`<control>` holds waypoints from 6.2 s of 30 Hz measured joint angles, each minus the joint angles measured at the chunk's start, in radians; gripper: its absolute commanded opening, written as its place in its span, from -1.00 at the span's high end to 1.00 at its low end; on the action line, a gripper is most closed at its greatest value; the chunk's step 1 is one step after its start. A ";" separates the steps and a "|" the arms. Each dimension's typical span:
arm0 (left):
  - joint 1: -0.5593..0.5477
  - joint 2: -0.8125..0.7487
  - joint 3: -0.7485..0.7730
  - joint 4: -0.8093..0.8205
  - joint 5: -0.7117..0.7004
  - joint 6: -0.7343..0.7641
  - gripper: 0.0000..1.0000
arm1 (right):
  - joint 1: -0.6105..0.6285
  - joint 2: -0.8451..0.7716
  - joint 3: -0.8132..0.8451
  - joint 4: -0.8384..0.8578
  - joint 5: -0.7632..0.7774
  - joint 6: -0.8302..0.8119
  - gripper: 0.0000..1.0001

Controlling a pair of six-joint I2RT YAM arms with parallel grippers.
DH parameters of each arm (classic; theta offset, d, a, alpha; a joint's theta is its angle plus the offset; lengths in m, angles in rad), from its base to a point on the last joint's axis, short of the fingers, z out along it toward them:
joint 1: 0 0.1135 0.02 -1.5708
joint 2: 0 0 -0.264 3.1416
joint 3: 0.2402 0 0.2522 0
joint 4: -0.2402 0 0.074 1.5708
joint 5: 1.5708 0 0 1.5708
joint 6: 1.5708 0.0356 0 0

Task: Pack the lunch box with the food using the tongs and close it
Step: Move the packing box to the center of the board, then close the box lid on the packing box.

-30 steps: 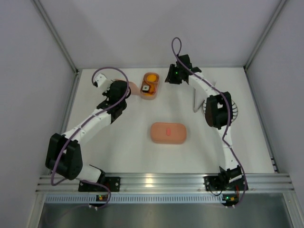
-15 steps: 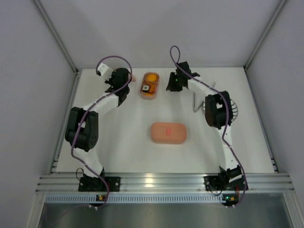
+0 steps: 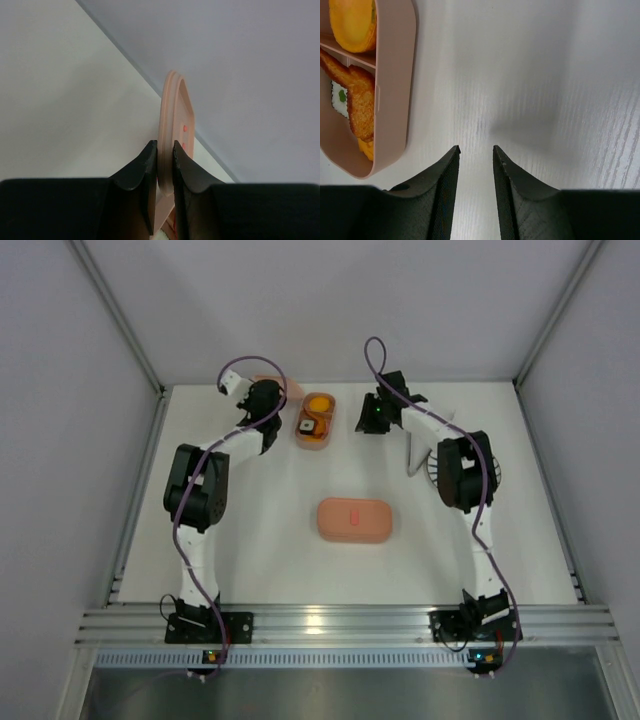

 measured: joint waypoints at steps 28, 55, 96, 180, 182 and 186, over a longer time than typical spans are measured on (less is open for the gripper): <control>-0.014 0.087 -0.094 0.113 0.286 -0.156 1.00 | -0.038 -0.107 -0.206 0.058 0.010 -0.002 0.43; -0.100 -0.165 -0.403 0.158 0.453 -0.137 1.00 | -0.045 -0.380 -0.500 0.083 0.084 -0.028 0.47; -0.120 -0.265 -0.475 0.148 0.635 0.037 1.00 | -0.045 -0.498 -0.592 0.078 0.168 -0.064 0.47; -0.692 -0.013 0.635 -1.531 -0.391 0.379 1.00 | -0.034 -0.435 -0.657 0.105 0.253 -0.012 0.52; -0.692 -0.007 0.641 -1.530 -0.388 0.379 1.00 | -0.028 -0.433 -0.657 0.106 0.251 -0.008 0.52; -0.694 -0.001 0.642 -1.530 -0.380 0.379 1.00 | -0.017 -0.429 -0.657 0.106 0.247 0.000 0.54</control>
